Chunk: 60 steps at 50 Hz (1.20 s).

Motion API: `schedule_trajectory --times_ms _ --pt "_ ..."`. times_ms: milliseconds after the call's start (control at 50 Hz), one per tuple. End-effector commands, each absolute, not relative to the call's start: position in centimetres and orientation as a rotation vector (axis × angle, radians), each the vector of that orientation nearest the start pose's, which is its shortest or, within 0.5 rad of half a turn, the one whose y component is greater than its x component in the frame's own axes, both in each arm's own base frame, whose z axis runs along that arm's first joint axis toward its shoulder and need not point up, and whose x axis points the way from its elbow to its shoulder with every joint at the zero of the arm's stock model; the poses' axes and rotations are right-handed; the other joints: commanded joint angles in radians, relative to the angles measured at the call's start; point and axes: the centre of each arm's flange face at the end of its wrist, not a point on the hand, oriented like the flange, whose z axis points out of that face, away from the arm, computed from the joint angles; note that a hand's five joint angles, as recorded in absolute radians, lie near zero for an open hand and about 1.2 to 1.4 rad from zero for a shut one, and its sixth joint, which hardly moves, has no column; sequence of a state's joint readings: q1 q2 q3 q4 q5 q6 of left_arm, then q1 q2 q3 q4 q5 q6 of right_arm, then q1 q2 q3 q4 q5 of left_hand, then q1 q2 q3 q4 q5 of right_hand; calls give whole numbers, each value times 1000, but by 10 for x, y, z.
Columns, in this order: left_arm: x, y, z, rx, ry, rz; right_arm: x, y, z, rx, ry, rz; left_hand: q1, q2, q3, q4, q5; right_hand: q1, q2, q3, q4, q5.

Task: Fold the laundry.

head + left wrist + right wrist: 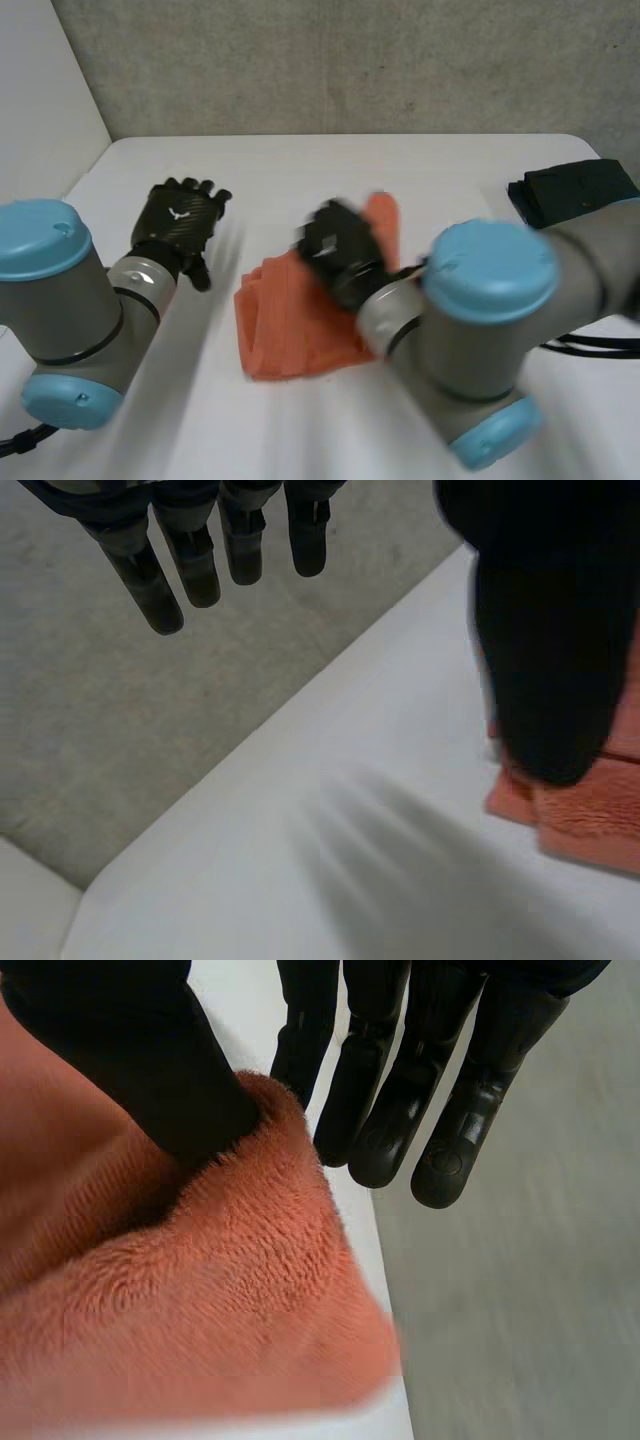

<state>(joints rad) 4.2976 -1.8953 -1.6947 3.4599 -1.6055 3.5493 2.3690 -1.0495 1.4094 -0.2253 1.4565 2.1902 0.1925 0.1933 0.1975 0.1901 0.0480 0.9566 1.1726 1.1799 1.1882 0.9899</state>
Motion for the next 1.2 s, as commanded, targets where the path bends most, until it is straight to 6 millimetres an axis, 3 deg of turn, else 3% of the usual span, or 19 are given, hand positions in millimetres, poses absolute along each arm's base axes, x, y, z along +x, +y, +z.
schedule_trajectory --times_ms 20,40,100,120,140,240,260,320,420,520,600,740,840,980,1200 --pt "-250 -271 205 769 2169 -2079 412 -126 157 -1991 1103 -1838 -17 -18 -22 -15 -47 318 102 95 87 110" --pt "-250 -271 206 762 2170 -2084 412 -126 155 -1985 1114 -1822 -17 -18 -22 -15 -47 35 -180 -188 -196 -172" --pt "-250 -271 210 746 2165 -2101 410 -128 158 -1953 1145 -1819 -18 -19 -23 -16 -48 -444 -660 -668 -676 -652" --pt "-250 -272 210 745 2163 -2103 409 -130 162 -1903 1196 -1815 -18 -19 -23 -16 -48 -707 -923 -931 -939 -915" --pt "-251 -272 212 741 2160 -2112 409 -131 165 -1868 1228 -1813 -18 -19 -23 -16 -48 -782 -998 -1005 -1014 -990" --pt "-257 -272 219 740 2152 -2151 394 -164 191 -1493 1528 -1805 -18 -19 -23 -16 -48 -782 -998 -1005 -1014 -990" --pt "-258 -271 220 740 2154 -2159 384 -182 203 -1325 1622 -1799 -18 -19 -23 -16 -48 -782 -998 -1005 -1014 -990" --pt "-271 -263 224 761 2167 -2210 365 -207 219 -1049 1753 -1717 -18 -19 -23 -16 -48 -782 -998 -1005 -1014 -990" --pt "-293 -238 222 836 2253 -2239 352 -226 216 -841 1902 -1531 -18 -19 -23 -16 -48 -782 -998 -1005 -1014 -990" --pt "-300 -228 213 862 2339 -2202 354 -239 188 -842 2035 -1403 -18 -19 -23 -16 -48 -782 -998 -1005 -1014 -990" --pt "-306 -228 192 896 2422 -2102 357 -254 171 -842 2107 -1339 -14 -15 -19 -12 -44 -782 -998 -1005 -1014 -990" --pt "-308 -228 156 965 2532 -1877 363 -260 152 -867 2149 -1279 -5 -6 -10 -3 -35 -782 -998 -1005 -1014 -990" --pt "-305 -227 141 990 2581 -1759 365 -259 139 -1000 2161 -1287 -5 -6 -10 -3 -35 -782 -998 -1005 -1014 -990" --pt "-302 -225 138 1002 2602 -1699 363 -260 135 -1147 2150 -1342 -2 -3 -7 0 -33 -782 -998 -1005 -1014 -990" --pt "-301 -226 139 982 2597 -1676 359 -261 142 -1146 2172 -1390 -2 -3 -7 0 -33 -782 -998 -1005 -1014 -990"
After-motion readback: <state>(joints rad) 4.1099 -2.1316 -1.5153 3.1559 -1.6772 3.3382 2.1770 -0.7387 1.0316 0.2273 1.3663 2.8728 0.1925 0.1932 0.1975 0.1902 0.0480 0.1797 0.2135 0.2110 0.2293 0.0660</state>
